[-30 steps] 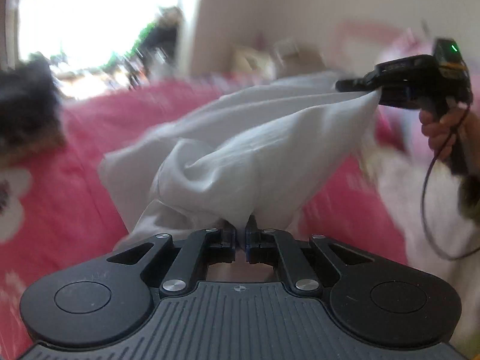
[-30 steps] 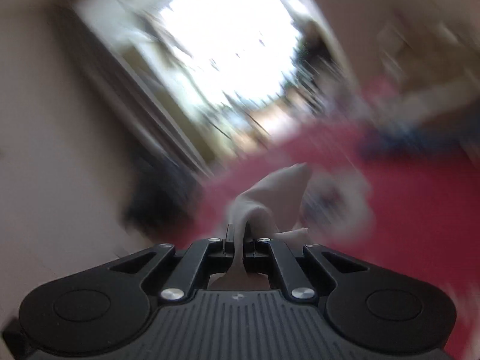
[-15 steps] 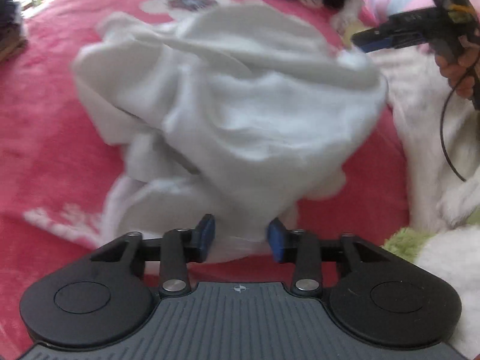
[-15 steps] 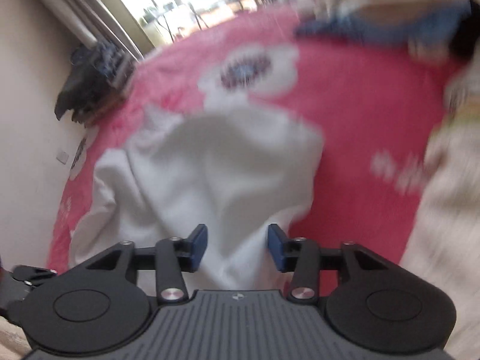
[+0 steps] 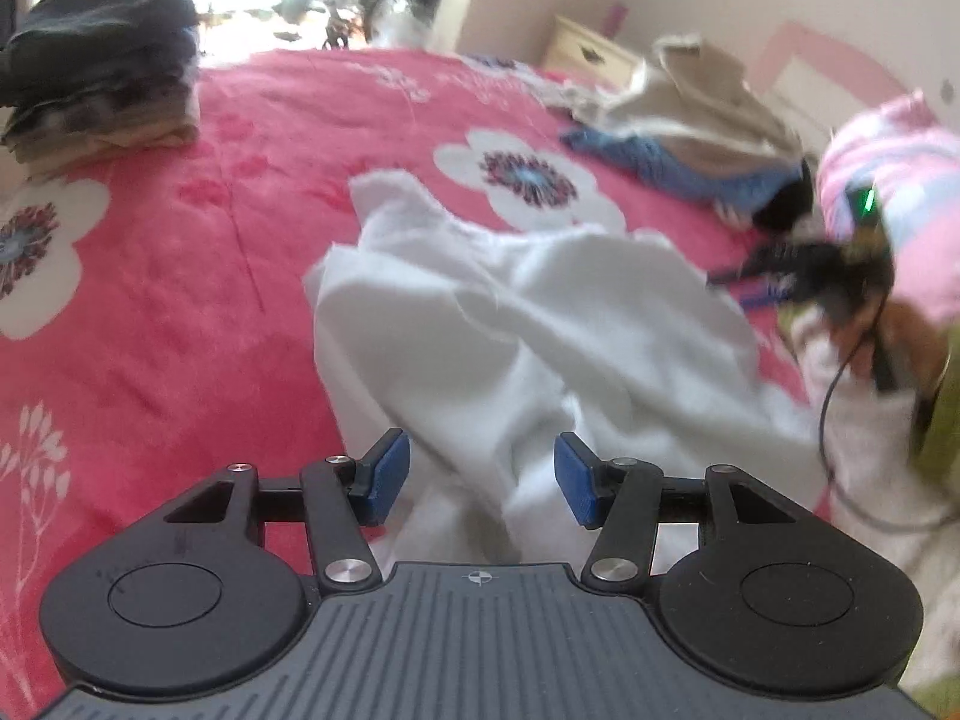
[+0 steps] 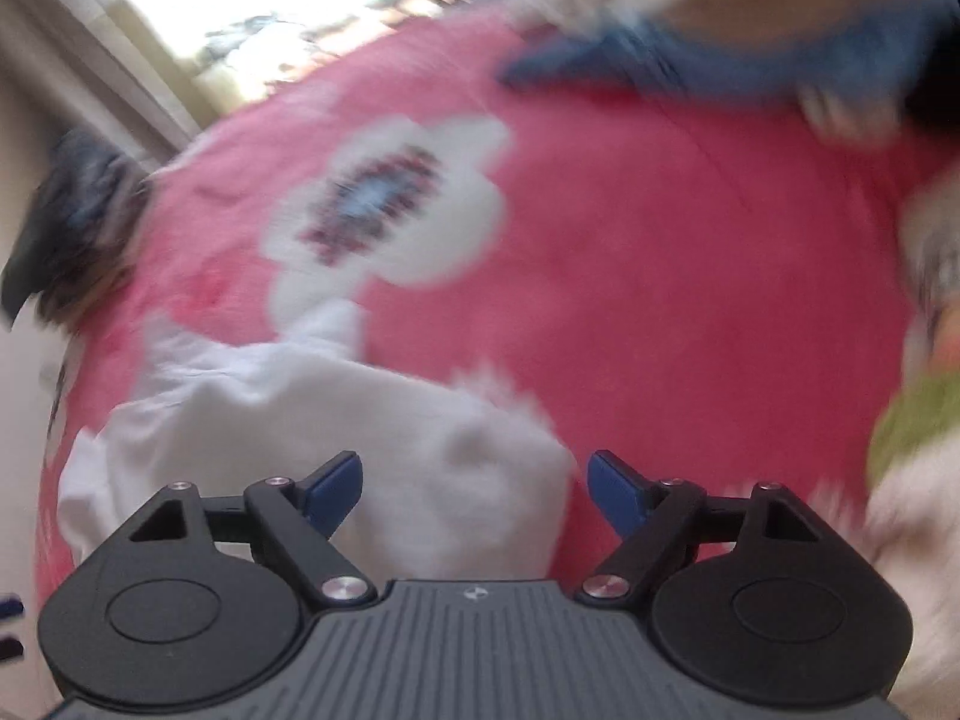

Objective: Fold clothes

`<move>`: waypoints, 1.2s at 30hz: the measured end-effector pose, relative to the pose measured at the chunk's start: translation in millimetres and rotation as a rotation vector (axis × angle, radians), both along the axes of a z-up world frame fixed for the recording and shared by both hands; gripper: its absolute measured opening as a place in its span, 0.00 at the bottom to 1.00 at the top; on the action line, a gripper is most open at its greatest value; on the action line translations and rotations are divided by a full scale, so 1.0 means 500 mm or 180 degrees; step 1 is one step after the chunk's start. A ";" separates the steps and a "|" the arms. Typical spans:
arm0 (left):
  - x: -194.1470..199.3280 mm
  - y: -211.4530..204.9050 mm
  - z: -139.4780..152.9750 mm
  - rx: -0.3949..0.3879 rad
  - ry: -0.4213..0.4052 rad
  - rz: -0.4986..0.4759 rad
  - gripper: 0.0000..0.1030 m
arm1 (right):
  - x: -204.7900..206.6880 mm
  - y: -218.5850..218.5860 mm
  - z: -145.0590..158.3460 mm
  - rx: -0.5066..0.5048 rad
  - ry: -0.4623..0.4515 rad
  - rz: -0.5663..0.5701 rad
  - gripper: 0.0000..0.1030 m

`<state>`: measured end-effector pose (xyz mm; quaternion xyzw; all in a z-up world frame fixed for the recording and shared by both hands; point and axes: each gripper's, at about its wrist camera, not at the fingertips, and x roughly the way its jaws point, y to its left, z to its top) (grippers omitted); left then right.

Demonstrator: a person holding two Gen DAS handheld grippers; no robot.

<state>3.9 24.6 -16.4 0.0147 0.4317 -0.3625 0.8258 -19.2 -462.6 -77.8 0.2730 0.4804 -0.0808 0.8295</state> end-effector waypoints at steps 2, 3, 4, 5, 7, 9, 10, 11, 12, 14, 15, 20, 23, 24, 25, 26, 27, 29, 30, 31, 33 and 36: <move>0.013 -0.025 -0.008 -0.0082 -0.0030 0.0021 0.52 | -0.016 -0.011 -0.035 0.0410 0.0023 -0.0127 0.82; 0.020 -0.042 -0.013 -0.0115 -0.0048 0.0039 0.52 | -0.028 -0.014 -0.049 0.0600 0.0009 -0.0174 0.82; 0.028 -0.065 -0.022 -0.0148 -0.0045 0.0047 0.52 | -0.042 -0.012 -0.055 0.0689 -0.0038 -0.0201 0.82; 0.035 -0.087 -0.030 -0.0174 -0.0041 0.0053 0.52 | -0.053 -0.010 -0.056 0.0731 -0.0086 -0.0223 0.82; 0.046 -0.127 -0.048 -0.0134 -0.0022 0.0053 0.52 | -0.064 -0.010 -0.060 0.0807 -0.0158 -0.0223 0.82; 0.056 -0.164 -0.071 0.0079 -0.0035 0.0060 0.51 | -0.074 -0.010 -0.063 0.0884 -0.0226 -0.0215 0.73; 0.061 -0.181 -0.083 0.0190 -0.0040 0.0070 0.51 | -0.072 -0.008 -0.065 0.0921 -0.0237 -0.0168 0.58; 0.065 -0.190 -0.097 0.0325 -0.0035 0.0114 0.51 | -0.072 -0.006 -0.067 0.0928 -0.0239 -0.0131 0.53; 0.068 -0.199 -0.110 0.0461 -0.0031 0.0158 0.51 | -0.073 -0.004 -0.067 0.0937 -0.0248 -0.0094 0.39; 0.075 -0.204 -0.134 0.0600 0.0013 0.0240 0.51 | -0.080 0.002 -0.053 0.0981 -0.0335 -0.0018 0.15; 0.078 -0.199 -0.142 0.0602 0.0048 0.0293 0.51 | -0.084 0.005 -0.047 0.1003 -0.0378 0.0020 0.11; 0.096 -0.144 -0.149 0.0273 0.0339 0.0560 0.51 | -0.096 0.047 0.039 0.1178 -0.0915 0.0293 0.05; 0.100 -0.085 -0.126 -0.0068 0.0497 0.0774 0.51 | -0.072 0.112 0.108 0.1304 -0.1259 0.0612 0.05; 0.101 -0.056 -0.116 -0.0175 0.0501 0.0874 0.51 | -0.060 0.146 0.129 0.1356 -0.1350 0.0771 0.05; 0.101 -0.027 -0.105 -0.0280 0.0501 0.0976 0.51 | -0.046 0.187 0.148 0.1395 -0.1423 0.0951 0.05; 0.101 0.004 -0.094 -0.0373 0.0486 0.1093 0.51 | -0.032 0.232 0.162 0.1415 -0.1477 0.1150 0.05; 0.099 0.036 -0.084 -0.0450 0.0462 0.1216 0.51 | -0.020 0.281 0.172 0.1426 -0.1513 0.1350 0.05; 0.086 0.107 -0.063 -0.0546 0.0389 0.1464 0.51 | 0.001 0.388 0.181 0.1424 -0.1537 0.1759 0.05; 0.079 0.142 -0.053 -0.0582 0.0350 0.1583 0.51 | 0.010 0.444 0.181 0.1413 -0.1530 0.1965 0.05; 0.073 0.172 -0.048 -0.0558 0.0306 0.1676 0.51 | 0.017 0.501 0.180 0.1394 -0.1516 0.2169 0.05; 0.060 0.231 -0.038 -0.0507 0.0225 0.1853 0.51 | 0.020 0.612 0.152 0.1264 -0.1407 0.2528 0.06; 0.047 0.278 -0.051 -0.0396 0.0250 0.1958 0.51 | 0.015 0.745 0.075 0.0968 -0.1020 0.2939 0.17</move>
